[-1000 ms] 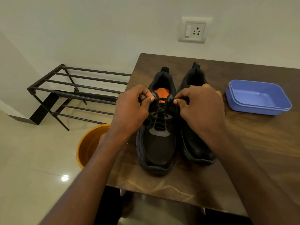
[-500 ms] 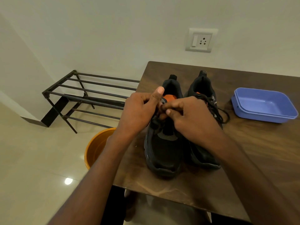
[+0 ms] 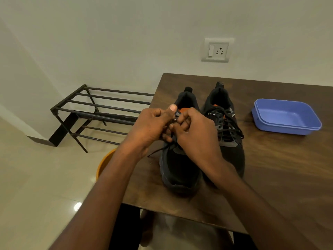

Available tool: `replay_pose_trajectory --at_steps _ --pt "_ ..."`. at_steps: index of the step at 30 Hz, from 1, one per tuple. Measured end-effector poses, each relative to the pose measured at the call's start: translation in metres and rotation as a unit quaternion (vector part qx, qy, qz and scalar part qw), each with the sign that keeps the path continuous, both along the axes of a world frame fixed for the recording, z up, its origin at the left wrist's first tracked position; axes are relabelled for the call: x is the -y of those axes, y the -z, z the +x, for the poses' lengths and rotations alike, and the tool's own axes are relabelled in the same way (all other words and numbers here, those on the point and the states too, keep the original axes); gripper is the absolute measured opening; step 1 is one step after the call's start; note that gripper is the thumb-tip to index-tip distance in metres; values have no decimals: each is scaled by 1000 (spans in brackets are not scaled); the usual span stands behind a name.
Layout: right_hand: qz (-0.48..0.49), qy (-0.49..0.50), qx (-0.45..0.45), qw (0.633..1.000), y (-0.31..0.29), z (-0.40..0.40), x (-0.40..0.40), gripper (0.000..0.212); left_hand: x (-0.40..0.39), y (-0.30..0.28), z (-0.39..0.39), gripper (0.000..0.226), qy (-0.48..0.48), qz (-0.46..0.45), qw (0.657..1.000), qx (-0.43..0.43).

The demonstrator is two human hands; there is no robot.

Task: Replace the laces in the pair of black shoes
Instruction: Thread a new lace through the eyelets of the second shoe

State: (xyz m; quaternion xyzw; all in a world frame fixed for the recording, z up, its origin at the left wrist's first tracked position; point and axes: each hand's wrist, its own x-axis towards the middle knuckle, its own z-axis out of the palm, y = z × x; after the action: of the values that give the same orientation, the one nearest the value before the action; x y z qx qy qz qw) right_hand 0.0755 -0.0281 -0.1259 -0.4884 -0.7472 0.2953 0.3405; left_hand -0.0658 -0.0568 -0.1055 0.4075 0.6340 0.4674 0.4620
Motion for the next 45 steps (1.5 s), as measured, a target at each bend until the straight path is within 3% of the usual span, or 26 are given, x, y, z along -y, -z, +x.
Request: replay_pose_trajectory --at_steps 4,9,12,15,17,19,21,23,25,29,32,34,37,42,45 --pt "3 39 39 998 -1 -2 3 25 4 -7 -5 17 48 -9 998 -40" --pt "-6 24 32 999 -7 5 0 26 7 -17 -5 33 64 -46 995 -67" --pt "-7 31 37 999 -10 9 1 29 8 -19 -5 28 75 -77 974 -197" --pt "-113 31 -42 992 -15 11 -1 20 13 -27 -11 30 87 -95 956 -265" --pt "-208 11 -145 967 -25 17 -5 9 15 -36 -14 35 61 -54 973 -214" --pt "-242 -37 -227 942 -34 26 -5 12 12 -47 -15 36 19 27 997 -67" --pt "-207 -93 -232 946 -43 37 -7 16 0 -55 -7 29 23 80 996 -31" --pt "-131 -160 -171 963 -49 45 -11 16 -10 -59 4 21 62 101 986 -114" --pt "-51 -197 -131 970 -54 49 -15 15 -13 -60 10 28 130 107 970 -174" --pt "77 -125 -169 975 -49 52 -25 20 -15 -52 7 21 176 108 965 -160" --pt "133 -69 -185 971 -37 43 -31 22 -22 -25 2 6 128 148 928 -316" --pt "126 -52 -213 967 -29 36 -32 22 -26 -8 5 10 66 206 889 -404" --pt "36 -24 -272 961 -20 27 -34 22 -26 1 8 15 30 276 854 -441" --pt "160 13 -214 964 -17 28 -39 23 -23 2 6 14 56 275 855 -436" --pt "132 -39 -226 964 -19 26 -37 22 -24 4 2 16 37 279 856 -434"
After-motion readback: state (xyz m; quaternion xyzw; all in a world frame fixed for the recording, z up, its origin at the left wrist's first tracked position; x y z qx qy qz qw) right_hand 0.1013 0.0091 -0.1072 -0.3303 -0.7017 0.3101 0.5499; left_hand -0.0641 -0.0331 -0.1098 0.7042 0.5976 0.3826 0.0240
